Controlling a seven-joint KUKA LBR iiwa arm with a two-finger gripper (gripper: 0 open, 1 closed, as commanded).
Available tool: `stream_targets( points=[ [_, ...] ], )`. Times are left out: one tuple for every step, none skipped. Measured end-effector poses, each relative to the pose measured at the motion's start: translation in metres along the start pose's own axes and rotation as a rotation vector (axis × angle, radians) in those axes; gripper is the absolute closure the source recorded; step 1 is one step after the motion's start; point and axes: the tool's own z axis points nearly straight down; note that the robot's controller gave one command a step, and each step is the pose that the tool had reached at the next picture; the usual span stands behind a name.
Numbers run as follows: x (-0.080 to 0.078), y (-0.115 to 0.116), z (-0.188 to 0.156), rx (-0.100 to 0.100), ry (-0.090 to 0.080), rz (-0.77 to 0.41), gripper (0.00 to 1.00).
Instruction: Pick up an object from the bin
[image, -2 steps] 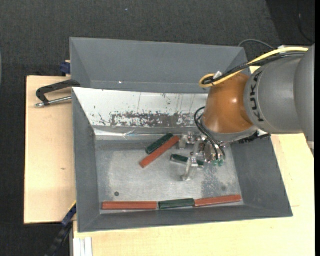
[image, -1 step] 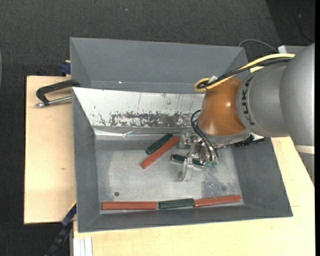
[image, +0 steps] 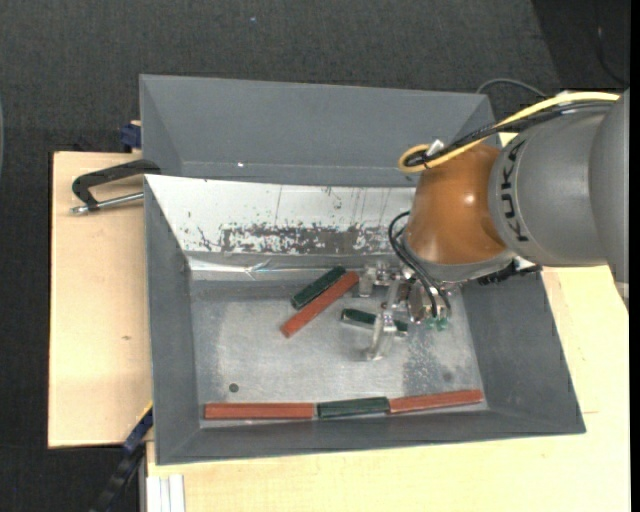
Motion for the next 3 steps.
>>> stream_targets(
  points=[
    [-0.017,-0.031,0.010,0.000,0.000,0.109,0.00],
    [-0.009,-0.020,0.010,0.000,0.006,0.066,1.00],
    [-0.009,-0.020,0.010,0.000,0.006,0.066,1.00]
  ],
)
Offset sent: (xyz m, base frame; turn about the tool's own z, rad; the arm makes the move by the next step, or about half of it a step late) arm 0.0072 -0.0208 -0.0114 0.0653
